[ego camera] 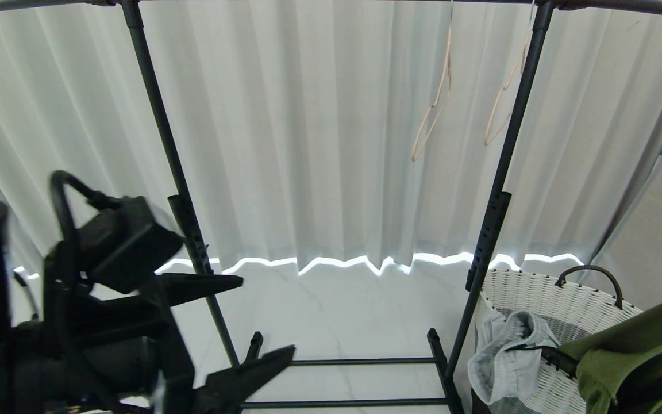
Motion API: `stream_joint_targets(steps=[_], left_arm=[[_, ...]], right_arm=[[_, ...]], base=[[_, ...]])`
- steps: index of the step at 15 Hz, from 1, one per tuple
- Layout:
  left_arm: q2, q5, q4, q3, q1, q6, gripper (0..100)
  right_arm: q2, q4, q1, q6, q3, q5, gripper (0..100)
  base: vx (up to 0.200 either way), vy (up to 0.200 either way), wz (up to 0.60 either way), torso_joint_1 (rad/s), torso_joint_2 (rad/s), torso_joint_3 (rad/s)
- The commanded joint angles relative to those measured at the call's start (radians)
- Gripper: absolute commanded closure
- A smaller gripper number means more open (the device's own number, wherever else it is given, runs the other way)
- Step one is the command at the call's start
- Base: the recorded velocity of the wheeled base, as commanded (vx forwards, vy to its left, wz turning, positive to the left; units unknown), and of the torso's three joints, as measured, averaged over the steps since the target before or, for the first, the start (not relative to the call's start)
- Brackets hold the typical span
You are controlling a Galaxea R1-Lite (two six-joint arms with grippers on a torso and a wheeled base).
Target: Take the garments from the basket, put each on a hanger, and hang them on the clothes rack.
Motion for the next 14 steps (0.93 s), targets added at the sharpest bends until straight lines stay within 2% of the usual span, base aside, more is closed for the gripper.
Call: stream_joint_targets(steps=[1, 5, 10, 12, 14], left_arm=[[0.220, 0.031, -0.052, -0.103, -0.195, -0.025, 0], [0.371, 0.048, -0.227, -0.184, -0.335, -0.184, 0], [0.605, 0.068, -0.366, -0.259, -0.436, -0.207, 0], [0.676, 0.081, -0.441, -0.285, -0.444, -0.233, 0], [0.722, 0.094, -0.466, -0.319, -0.444, -0.239, 0]], right_arm=[[0.052, -0.006, 0.043, 0.005, -0.014, 0.000, 100], [0.052, -0.014, 0.044, 0.033, -0.013, 0.002, 100], [0.048, -0.017, 0.067, 0.045, -0.008, 0.002, 100], [0.035, -0.015, 0.070, 0.053, -0.008, 0.002, 100], [0.034, -0.017, 0.093, 0.060, -0.014, 0.002, 100]], base=[[0.000, 0.000, 0.00, 0.000, 0.00, 0.000], [0.000, 0.000, 0.00, 0.000, 0.00, 0.000], [0.000, 0.000, 0.00, 0.000, 0.00, 0.000], [0.000, 0.000, 0.00, 0.000, 0.00, 0.000], [0.000, 0.000, 0.00, 0.000, 0.00, 0.000]])
